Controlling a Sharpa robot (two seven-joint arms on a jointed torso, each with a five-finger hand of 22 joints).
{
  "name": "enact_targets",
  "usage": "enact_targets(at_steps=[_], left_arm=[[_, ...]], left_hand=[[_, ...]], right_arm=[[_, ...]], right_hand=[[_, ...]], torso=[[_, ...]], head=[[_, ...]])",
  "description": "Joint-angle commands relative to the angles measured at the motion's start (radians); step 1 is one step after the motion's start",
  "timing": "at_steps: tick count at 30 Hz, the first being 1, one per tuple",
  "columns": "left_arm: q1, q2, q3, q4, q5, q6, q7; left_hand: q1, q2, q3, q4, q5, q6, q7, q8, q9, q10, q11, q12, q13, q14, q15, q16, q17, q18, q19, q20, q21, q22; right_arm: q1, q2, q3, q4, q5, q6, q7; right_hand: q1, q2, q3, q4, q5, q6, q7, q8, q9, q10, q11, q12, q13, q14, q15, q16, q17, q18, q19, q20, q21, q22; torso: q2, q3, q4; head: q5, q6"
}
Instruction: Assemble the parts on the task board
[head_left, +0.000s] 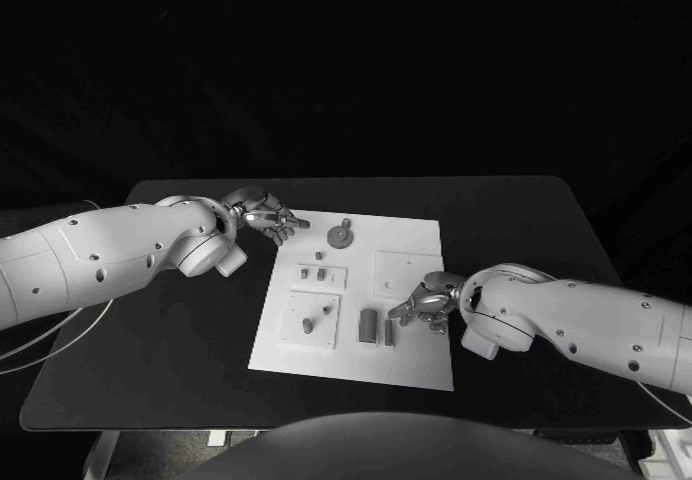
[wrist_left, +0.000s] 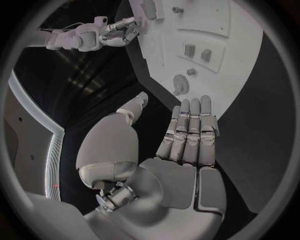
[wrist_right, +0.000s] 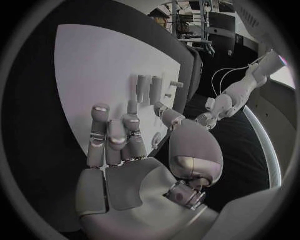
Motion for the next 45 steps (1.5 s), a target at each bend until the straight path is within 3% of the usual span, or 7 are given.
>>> enact_targets(at_steps=[1,7,8,18,23,30,45], left_arm=[[0.001,0.0,0.0,0.0,-0.002,0.005,0.006],[0.001,0.0,0.0,0.001,-0.002,0.005,0.007],[0.001,0.0,0.0,0.001,-0.002,0.004,0.007],[0.001,0.001,0.0,0.0,-0.003,0.006,0.007],[0.001,0.002,0.0,0.0,-0.003,0.006,0.007],[0.001,0.0,0.0,0.0,-0.003,0.007,0.007],[0.001,0.001,0.0,0.0,-0.003,0.008,0.006]], left_hand=[[-0.004,0.007,-0.004,-0.001,-0.003,-0.004,-0.004,0.003,-0.001,-0.002,-0.003,-0.007,0.002,0.004,0.0,-0.005,0.001,0.017,-0.001,0.003,-0.005,0.001],[-0.004,0.007,-0.004,-0.001,-0.003,-0.004,-0.004,0.003,-0.001,-0.002,-0.003,-0.007,0.002,0.004,0.0,-0.005,0.001,0.017,-0.001,0.003,-0.005,0.001],[-0.003,0.007,-0.004,-0.001,-0.003,-0.004,-0.004,0.003,-0.001,-0.002,-0.003,-0.007,0.002,0.004,0.0,-0.005,0.001,0.017,-0.001,0.003,-0.005,0.002],[-0.002,0.007,-0.004,-0.001,-0.003,-0.004,-0.004,0.003,-0.001,-0.002,-0.003,-0.007,0.002,0.004,0.0,-0.005,0.001,0.017,-0.001,0.003,-0.005,0.002],[-0.002,0.007,-0.004,-0.002,-0.003,-0.004,-0.004,0.003,-0.001,-0.002,-0.003,-0.007,0.002,0.004,0.0,-0.005,0.001,0.017,-0.001,0.003,-0.005,0.002],[-0.002,0.007,-0.004,-0.002,-0.003,-0.004,-0.004,0.003,-0.001,-0.002,-0.004,-0.007,0.002,0.004,0.0,-0.005,0.001,0.017,-0.001,0.003,-0.005,0.002],[-0.002,0.007,-0.004,-0.002,-0.003,-0.004,-0.004,0.003,-0.001,-0.002,-0.004,-0.007,0.002,0.004,0.0,-0.006,0.001,0.017,-0.001,0.003,-0.005,0.002]], right_arm=[[-0.001,-0.001,0.0,0.015,-0.13,0.023,0.055],[-0.005,0.002,-0.001,0.024,-0.237,0.049,0.045],[-0.006,0.003,-0.002,0.026,-0.25,0.051,0.042],[-0.017,0.016,-0.006,0.033,-0.312,0.108,0.004],[-0.025,0.022,-0.009,0.031,-0.313,0.112,-0.004],[-0.03,0.027,-0.009,0.036,-0.311,0.132,-0.007],[-0.032,0.03,-0.009,0.026,-0.325,0.114,-0.029]], right_hand=[[0.005,0.007,-0.004,0.004,-0.005,-0.006,0.002,0.003,0.001,-0.003,-0.001,-0.006,0.001,0.001,-0.005,-0.001,0.0,0.024,0.0,-0.009,0.0,0.015],[0.012,0.009,-0.003,0.0,-0.005,-0.006,0.002,0.003,0.001,-0.003,-0.001,-0.006,0.002,0.001,-0.005,-0.001,0.0,0.024,0.0,-0.01,0.001,0.016],[0.106,0.022,0.017,-0.076,-0.003,0.013,-0.005,0.018,0.009,0.006,-0.008,0.001,0.004,0.006,-0.007,0.001,0.003,0.023,0.003,-0.019,0.006,0.019],[0.106,0.022,0.017,-0.076,-0.003,0.013,-0.005,0.018,0.009,0.006,-0.008,0.001,0.004,0.006,-0.007,0.001,0.003,0.023,0.003,-0.019,0.006,0.019],[0.107,0.033,-0.007,-0.097,-0.005,0.012,-0.007,0.02,0.011,0.011,-0.005,0.001,0.002,0.01,-0.006,-0.001,0.002,0.023,0.003,-0.014,0.007,0.018],[0.089,0.029,-0.019,-0.089,-0.005,0.015,-0.005,0.022,0.012,0.014,-0.007,-0.001,0.001,0.016,-0.005,0.0,0.01,0.022,0.004,-0.01,0.007,0.016],[0.062,0.026,-0.027,-0.067,-0.005,0.018,-0.007,0.023,0.013,0.017,-0.009,-0.003,-0.001,0.023,-0.004,0.0,0.015,0.024,0.007,-0.008,0.005,0.014]], torso=[[0.001,0.0007,-0.0002],[0.0,0.0,-0.0005],[0.0,0.0003,-0.0004],[0.0,0.0005,0.0012],[0.0,-0.0003,0.0007],[0.0,0.0003,0.0015],[0.001,0.0001,0.0011]], head=[[0.001,0.0],[-0.001,0.0],[-0.001,0.0],[-0.001,0.0],[-0.001,0.0],[0.0,0.0],[0.001,0.0]])
